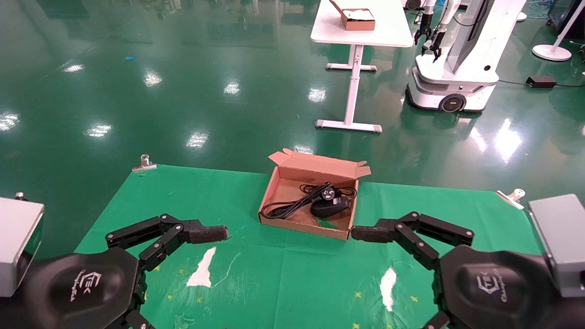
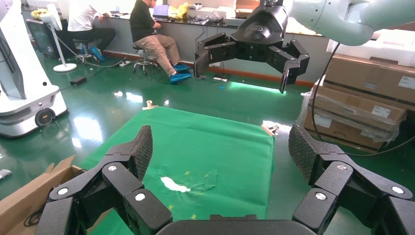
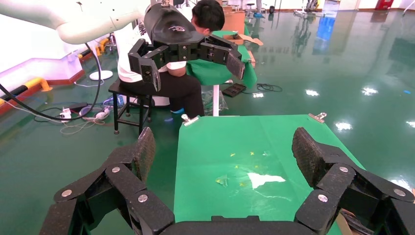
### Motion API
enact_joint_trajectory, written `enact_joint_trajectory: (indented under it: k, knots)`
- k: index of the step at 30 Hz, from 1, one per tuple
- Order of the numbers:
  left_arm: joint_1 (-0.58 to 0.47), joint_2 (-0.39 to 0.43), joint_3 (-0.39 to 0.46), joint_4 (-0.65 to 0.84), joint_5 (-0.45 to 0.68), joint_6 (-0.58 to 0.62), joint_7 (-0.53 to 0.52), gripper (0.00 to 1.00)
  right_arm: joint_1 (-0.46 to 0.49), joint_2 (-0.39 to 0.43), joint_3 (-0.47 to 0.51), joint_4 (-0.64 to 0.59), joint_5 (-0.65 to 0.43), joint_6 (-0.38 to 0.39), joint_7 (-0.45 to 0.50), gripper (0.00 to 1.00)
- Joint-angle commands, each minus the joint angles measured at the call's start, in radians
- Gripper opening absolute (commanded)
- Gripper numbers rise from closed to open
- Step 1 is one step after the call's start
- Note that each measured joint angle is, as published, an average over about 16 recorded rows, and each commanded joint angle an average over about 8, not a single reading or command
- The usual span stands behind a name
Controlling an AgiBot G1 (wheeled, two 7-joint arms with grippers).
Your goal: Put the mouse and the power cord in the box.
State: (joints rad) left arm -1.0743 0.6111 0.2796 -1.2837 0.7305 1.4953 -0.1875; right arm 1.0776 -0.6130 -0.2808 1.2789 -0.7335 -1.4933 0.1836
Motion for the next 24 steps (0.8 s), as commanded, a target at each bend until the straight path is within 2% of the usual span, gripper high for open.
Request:
enact_joint_trajectory:
  k: [1, 24]
  knots:
    - [0.000, 0.000, 0.000, 0.000, 0.000, 0.000, 0.000, 1.00, 0.000, 0.000, 0.000, 0.000, 0.000, 0.000, 0.000, 1.00]
    - [0.000, 0.000, 0.000, 0.000, 0.000, 0.000, 0.000, 1.00, 0.000, 0.000, 0.000, 0.000, 0.000, 0.000, 0.000, 1.00]
